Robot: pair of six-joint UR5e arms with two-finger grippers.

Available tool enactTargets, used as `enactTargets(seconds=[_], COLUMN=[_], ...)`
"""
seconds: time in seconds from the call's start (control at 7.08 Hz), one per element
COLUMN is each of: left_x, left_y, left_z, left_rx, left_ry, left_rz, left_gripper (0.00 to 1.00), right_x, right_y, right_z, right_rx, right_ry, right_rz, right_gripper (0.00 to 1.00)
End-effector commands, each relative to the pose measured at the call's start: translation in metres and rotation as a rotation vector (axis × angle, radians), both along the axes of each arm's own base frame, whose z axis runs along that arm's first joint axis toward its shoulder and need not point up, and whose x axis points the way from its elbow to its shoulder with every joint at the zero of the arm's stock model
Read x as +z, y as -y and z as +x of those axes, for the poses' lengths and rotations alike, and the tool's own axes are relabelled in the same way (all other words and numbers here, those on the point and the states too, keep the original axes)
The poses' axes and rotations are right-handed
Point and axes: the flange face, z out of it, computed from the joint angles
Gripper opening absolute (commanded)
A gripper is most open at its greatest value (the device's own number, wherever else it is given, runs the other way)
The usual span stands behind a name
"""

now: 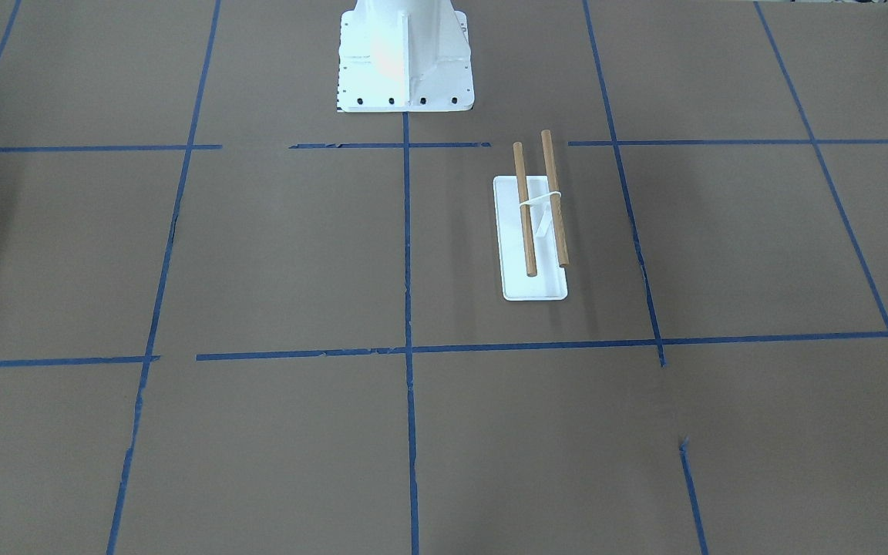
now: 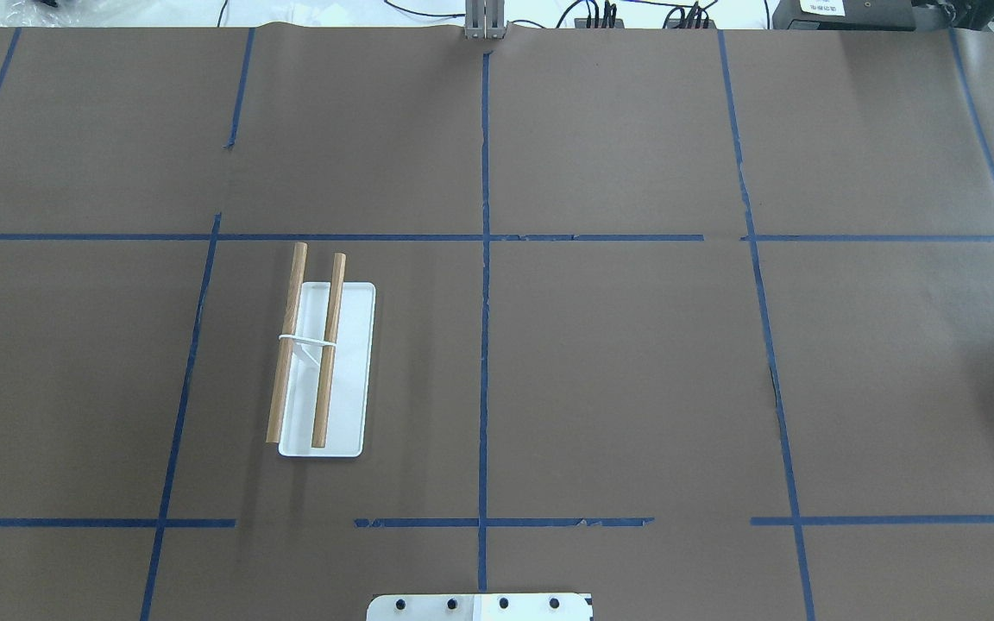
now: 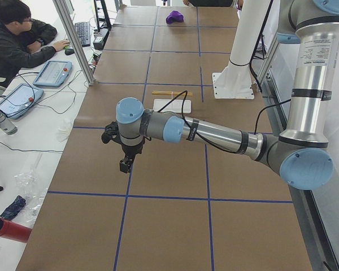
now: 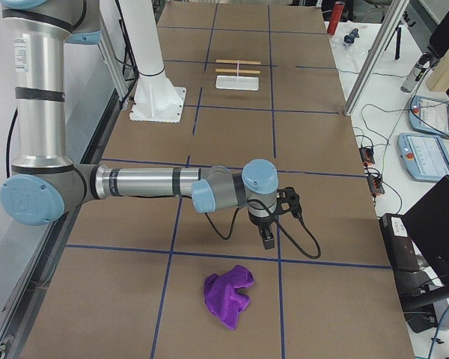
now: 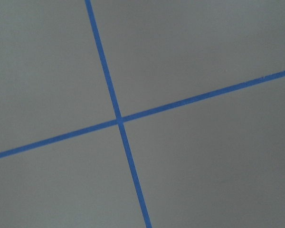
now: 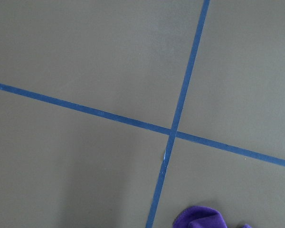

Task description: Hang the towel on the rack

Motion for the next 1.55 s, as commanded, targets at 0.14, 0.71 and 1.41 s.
enactTargets(seconds=[0.14,0.71,1.41], left_x=[0.010,0.006,0.004], left_y=[0.005,0.006,0.006], left_z=[0.000,0.000,0.000], left_rx=[0.004,0.003,0.003], left_ry=[-0.009,-0.009,-0.009], left_rz=[0.130,0.136,0.140], left_gripper=[1.00,1.00,1.00], right_x=[0.074,0.130,0.139], right_y=[-0.051,-0.058,-0.043], right_z=[-0.005,-0.040,-0.046], right_rx=[-0.151,-0.368,-0.450], right_ry=[-0.137,-0.260,-0.329], right_rz=[0.117,0.149,0.191], right_gripper=[0.98,0.72,0.00])
